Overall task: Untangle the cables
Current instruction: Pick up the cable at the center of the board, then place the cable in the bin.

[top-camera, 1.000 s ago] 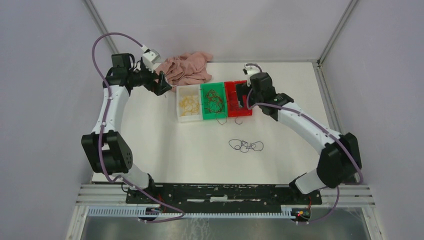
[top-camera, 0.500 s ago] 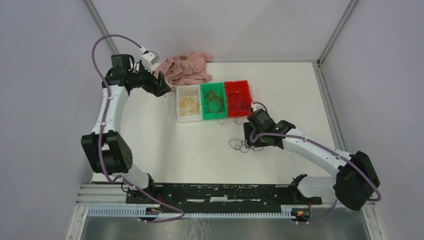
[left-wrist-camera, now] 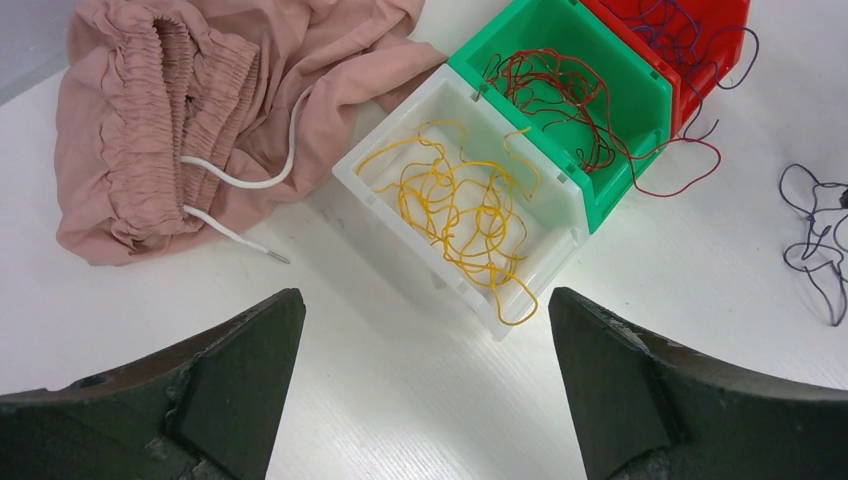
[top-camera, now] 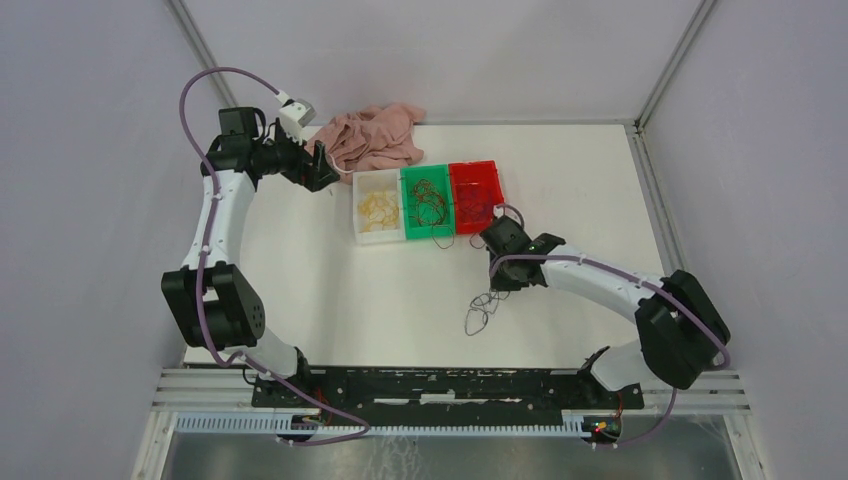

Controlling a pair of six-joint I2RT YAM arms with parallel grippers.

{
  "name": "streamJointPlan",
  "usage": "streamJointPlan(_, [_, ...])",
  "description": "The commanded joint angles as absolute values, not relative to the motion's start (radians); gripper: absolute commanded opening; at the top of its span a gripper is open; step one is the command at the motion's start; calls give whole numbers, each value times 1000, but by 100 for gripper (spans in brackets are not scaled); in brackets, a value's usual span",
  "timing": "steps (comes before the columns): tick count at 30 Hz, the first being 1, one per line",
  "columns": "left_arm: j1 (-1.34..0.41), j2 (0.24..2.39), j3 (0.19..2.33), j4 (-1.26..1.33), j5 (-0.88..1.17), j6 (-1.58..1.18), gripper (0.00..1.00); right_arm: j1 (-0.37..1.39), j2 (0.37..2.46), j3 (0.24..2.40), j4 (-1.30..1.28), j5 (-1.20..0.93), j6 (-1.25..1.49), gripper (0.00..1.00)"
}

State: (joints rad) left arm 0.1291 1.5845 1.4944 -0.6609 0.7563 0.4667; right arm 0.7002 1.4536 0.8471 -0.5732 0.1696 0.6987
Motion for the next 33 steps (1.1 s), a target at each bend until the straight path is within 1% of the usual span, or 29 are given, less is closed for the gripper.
streamJointPlan(1, [134, 1547, 1516, -663, 743, 491, 99, 683, 1322, 984, -608, 217, 652, 0])
streamJointPlan(7, [134, 1547, 1523, -663, 735, 500, 99, 622, 1288, 1197, -686, 198, 558, 0])
streamJointPlan(13, [134, 1528, 1510, -663, 730, 505, 99, 552, 1391, 1400, -663, 183, 464, 0])
streamJointPlan(22, [135, 1532, 1515, -663, 748, 488, 99, 476, 1655, 1652, -589, 195, 388, 0])
streamJointPlan(27, [134, 1527, 1505, -663, 747, 488, 99, 457, 1805, 1726, -539, 246, 337, 0])
streamJointPlan(30, [134, 1526, 1503, -663, 744, 485, 99, 453, 1909, 1780, -555, 307, 297, 0])
streamJointPlan(33, [135, 1524, 1502, -663, 741, 487, 99, 452, 1986, 1793, -544, 354, 260, 0])
